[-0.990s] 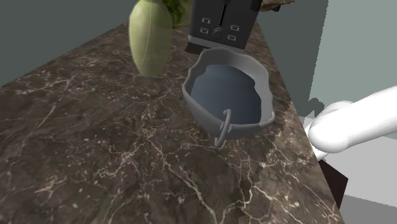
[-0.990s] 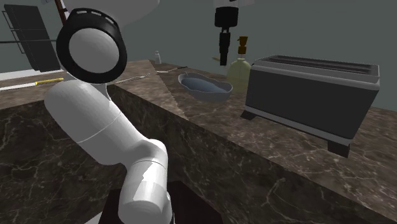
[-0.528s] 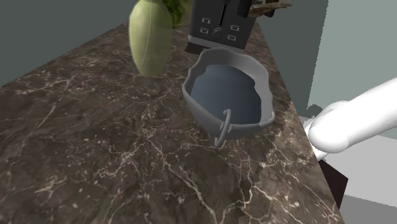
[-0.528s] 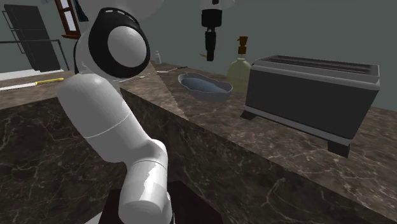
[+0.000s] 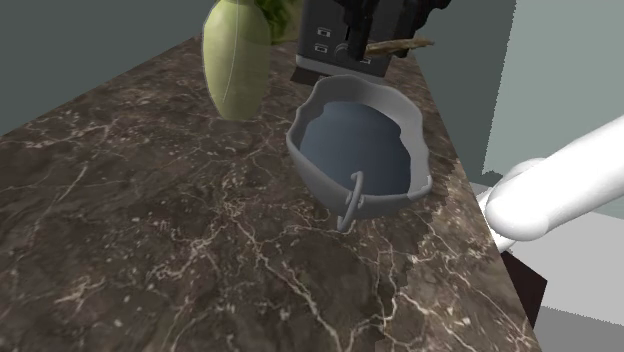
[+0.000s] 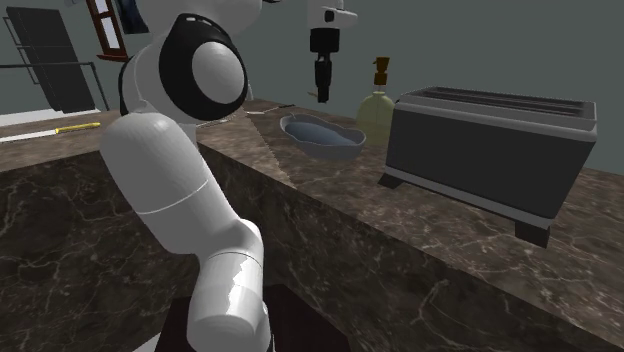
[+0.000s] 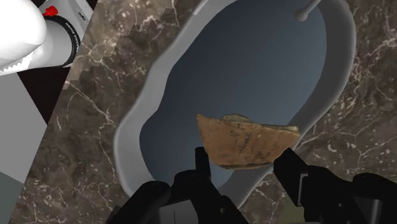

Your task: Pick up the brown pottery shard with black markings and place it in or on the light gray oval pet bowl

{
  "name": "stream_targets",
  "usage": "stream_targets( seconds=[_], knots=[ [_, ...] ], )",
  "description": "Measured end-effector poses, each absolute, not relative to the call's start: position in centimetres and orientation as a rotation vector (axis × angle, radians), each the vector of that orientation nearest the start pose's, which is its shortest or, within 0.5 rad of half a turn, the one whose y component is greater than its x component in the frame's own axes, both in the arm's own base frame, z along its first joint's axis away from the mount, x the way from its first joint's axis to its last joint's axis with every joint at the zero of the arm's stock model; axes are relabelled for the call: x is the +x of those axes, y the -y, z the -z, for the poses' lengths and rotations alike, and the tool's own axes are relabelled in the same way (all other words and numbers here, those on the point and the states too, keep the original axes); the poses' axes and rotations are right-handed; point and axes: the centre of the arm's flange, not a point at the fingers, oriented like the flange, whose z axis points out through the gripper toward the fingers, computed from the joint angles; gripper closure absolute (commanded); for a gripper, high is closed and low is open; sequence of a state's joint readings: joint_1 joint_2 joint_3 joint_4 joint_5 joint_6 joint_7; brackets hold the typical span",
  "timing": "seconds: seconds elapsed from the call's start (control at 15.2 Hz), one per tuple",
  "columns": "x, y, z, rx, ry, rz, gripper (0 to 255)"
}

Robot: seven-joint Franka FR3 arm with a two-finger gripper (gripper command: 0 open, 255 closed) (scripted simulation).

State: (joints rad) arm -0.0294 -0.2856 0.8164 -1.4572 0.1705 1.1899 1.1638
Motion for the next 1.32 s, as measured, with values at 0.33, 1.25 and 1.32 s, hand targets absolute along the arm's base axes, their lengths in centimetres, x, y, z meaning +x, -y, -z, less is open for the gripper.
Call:
stream_targets(
  seconds=[0.33,1.25,1.32],
  knots=[
    [24.2,-38.1,-70.5,-3.18,-0.558,-0.007,255],
    [24.2,-38.1,-67.8,-3.18,-0.558,-0.007,0],
    [24.2,-38.1,-67.8,-3.18,-0.558,-0.007,0]
  ],
)
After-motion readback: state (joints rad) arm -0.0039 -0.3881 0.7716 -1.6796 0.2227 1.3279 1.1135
